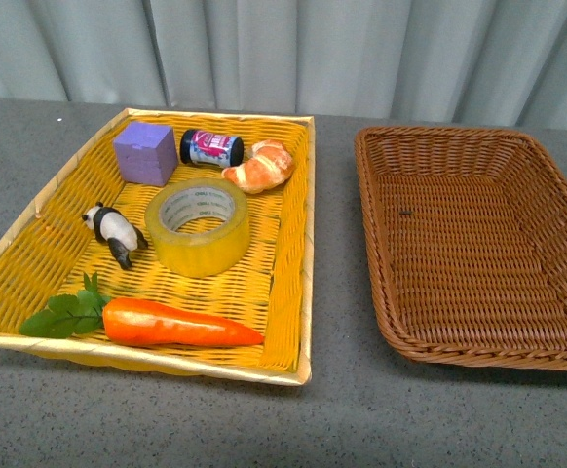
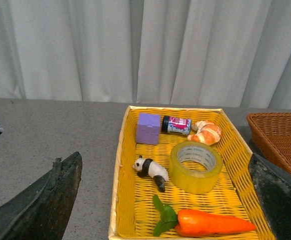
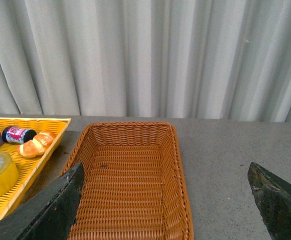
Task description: Move tape to another basket
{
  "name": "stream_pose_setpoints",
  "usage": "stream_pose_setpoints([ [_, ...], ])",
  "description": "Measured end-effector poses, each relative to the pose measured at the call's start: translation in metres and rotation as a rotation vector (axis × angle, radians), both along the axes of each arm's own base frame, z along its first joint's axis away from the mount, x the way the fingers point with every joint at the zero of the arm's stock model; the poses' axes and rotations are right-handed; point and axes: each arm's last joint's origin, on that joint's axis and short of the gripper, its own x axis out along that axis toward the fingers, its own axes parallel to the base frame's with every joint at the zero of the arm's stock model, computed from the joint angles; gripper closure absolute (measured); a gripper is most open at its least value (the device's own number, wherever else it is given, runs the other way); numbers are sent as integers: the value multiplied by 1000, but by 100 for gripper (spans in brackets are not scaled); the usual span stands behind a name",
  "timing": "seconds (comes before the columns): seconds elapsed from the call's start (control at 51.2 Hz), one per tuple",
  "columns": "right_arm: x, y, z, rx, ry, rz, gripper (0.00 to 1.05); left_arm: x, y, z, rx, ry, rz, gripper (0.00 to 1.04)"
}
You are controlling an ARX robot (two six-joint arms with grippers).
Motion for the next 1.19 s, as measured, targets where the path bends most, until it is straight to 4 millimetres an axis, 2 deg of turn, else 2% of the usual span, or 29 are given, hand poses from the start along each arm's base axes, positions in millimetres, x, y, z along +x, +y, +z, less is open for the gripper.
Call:
stream_pose_setpoints([
  [0.371, 0, 0, 0, 0, 0, 0, 9, 0, 0, 0, -2, 6, 8, 6],
  [0.469, 0, 0, 0, 0, 0, 0, 9, 6, 0, -2, -62, 194, 116, 6],
  [0.547, 0, 0, 0, 0, 0, 0, 9, 27, -4, 3, -112, 262, 85, 6],
  [0.782, 0, 0, 0, 0, 0, 0, 9, 90, -17, 19, -170, 299, 2, 6],
  [0.938, 0, 0, 0, 0, 0, 0, 9, 132, -25, 10, -195, 412, -27, 6],
  [0.997, 0, 0, 0, 0, 0, 0, 9, 155, -31, 3, -205, 490, -33, 6],
  [1.192, 0, 0, 0, 0, 0, 0, 9, 199, -46, -13, -196, 614, -64, 6],
])
